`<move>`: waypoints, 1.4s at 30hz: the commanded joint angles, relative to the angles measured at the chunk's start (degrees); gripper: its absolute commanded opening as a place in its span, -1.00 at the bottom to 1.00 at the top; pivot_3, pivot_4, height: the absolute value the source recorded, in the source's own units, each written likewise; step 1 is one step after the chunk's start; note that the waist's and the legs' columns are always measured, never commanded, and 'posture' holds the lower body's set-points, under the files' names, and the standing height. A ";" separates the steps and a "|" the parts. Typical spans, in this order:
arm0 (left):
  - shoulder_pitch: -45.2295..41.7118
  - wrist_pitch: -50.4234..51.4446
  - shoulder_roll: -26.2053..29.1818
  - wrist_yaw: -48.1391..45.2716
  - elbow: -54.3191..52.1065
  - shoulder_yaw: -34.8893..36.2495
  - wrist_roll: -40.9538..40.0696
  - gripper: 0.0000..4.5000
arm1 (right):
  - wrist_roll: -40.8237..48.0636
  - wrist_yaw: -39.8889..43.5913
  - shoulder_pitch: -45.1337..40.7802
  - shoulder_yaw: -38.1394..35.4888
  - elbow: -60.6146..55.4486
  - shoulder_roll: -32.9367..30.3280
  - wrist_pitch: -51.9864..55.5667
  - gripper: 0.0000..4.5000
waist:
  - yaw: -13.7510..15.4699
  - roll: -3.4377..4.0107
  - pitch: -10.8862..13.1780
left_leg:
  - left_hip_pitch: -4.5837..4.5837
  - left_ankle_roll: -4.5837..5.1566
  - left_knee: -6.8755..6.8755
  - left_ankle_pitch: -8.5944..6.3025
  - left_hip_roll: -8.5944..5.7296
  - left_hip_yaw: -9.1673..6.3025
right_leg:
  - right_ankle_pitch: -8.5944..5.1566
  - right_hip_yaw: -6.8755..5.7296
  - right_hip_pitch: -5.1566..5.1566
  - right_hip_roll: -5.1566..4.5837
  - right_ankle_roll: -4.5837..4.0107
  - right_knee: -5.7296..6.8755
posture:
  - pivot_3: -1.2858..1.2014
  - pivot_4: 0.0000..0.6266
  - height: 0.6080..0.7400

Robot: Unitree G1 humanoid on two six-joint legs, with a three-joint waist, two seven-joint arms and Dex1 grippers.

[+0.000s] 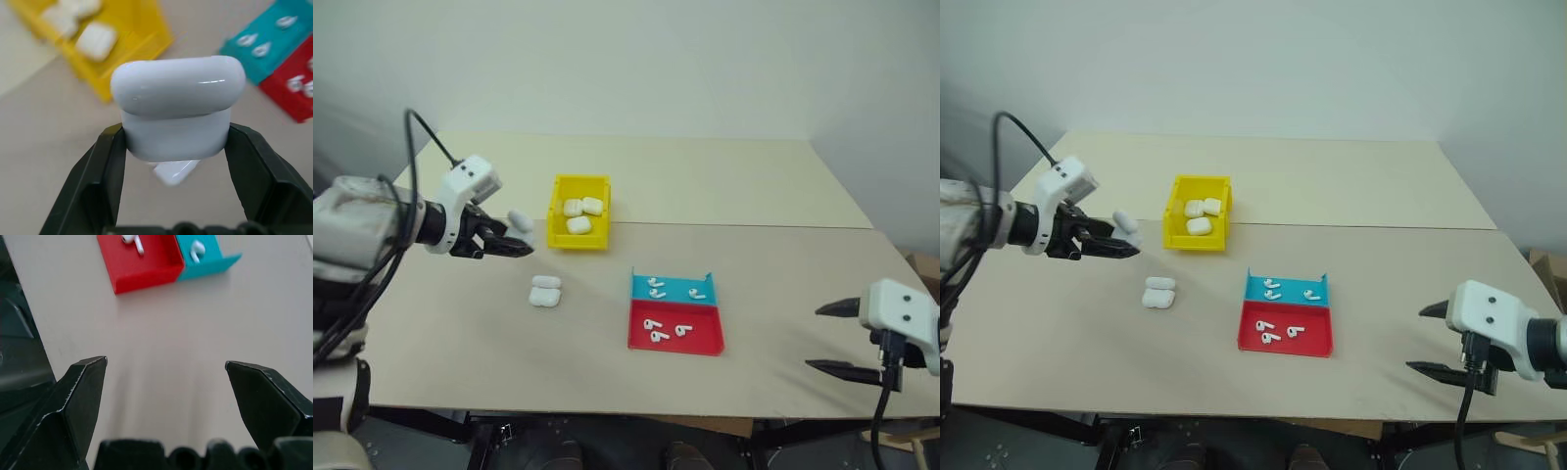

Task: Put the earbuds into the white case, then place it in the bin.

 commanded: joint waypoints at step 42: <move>39.98 -74.23 -28.24 -12.96 0.87 4.45 -9.19 0.22 | -31.17 4.04 -66.05 78.12 6.59 17.23 17.52 0.45 | 0.01 0.35 -0.23 | -0.06 0.09 0.07 -0.05 0.06 0.16 | 0.14 0.08 -0.18 -0.02 -0.06 -0.07 | 0.03 -0.52 1.00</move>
